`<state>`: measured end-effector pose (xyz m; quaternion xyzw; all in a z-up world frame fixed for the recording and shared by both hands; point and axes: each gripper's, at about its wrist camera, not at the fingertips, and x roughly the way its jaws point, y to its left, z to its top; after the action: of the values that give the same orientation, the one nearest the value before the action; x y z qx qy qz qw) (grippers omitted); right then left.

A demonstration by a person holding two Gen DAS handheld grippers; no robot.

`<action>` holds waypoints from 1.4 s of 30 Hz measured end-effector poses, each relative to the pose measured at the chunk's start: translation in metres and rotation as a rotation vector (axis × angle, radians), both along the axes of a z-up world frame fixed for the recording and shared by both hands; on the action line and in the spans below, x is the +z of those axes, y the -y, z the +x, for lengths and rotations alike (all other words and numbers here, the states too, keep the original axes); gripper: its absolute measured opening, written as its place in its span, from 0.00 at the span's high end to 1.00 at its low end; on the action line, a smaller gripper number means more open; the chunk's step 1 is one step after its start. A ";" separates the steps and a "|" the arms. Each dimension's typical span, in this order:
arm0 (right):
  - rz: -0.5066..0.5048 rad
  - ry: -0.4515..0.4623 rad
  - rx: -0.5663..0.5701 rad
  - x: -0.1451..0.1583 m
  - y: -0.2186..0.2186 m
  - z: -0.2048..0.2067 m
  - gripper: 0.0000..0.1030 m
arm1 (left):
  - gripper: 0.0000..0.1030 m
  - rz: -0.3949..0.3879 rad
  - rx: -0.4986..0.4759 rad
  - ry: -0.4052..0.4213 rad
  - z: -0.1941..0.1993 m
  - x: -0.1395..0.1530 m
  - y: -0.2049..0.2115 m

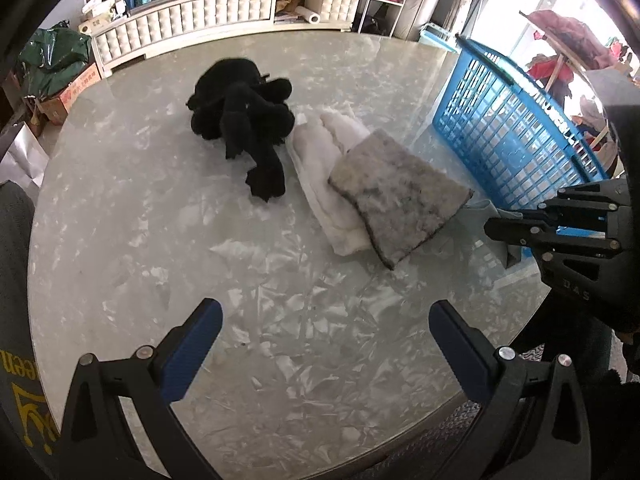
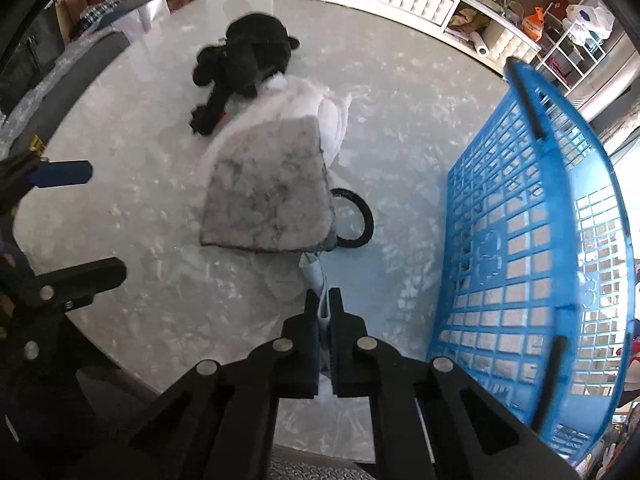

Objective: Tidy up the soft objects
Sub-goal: 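Grasp the light blue cloth with the right gripper and carry it into the basket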

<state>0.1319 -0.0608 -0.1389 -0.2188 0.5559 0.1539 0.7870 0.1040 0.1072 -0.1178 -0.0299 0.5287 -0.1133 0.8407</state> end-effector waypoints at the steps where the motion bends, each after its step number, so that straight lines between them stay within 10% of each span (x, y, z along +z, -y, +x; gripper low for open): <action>1: 0.008 0.002 0.001 0.002 0.000 -0.001 0.97 | 0.00 -0.010 0.001 0.009 0.000 0.004 -0.002; 30: 0.194 0.224 -0.004 0.142 0.057 -0.010 0.97 | 0.00 0.005 -0.023 -0.004 0.039 0.030 0.028; 42: 0.132 0.235 -0.107 0.125 0.111 0.023 0.97 | 0.00 0.045 -0.026 -0.069 0.071 0.000 0.044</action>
<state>0.1548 -0.1721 -0.0137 -0.1529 0.4595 0.1213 0.8665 0.1745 0.0628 -0.1174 -0.0081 0.5600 -0.1112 0.8210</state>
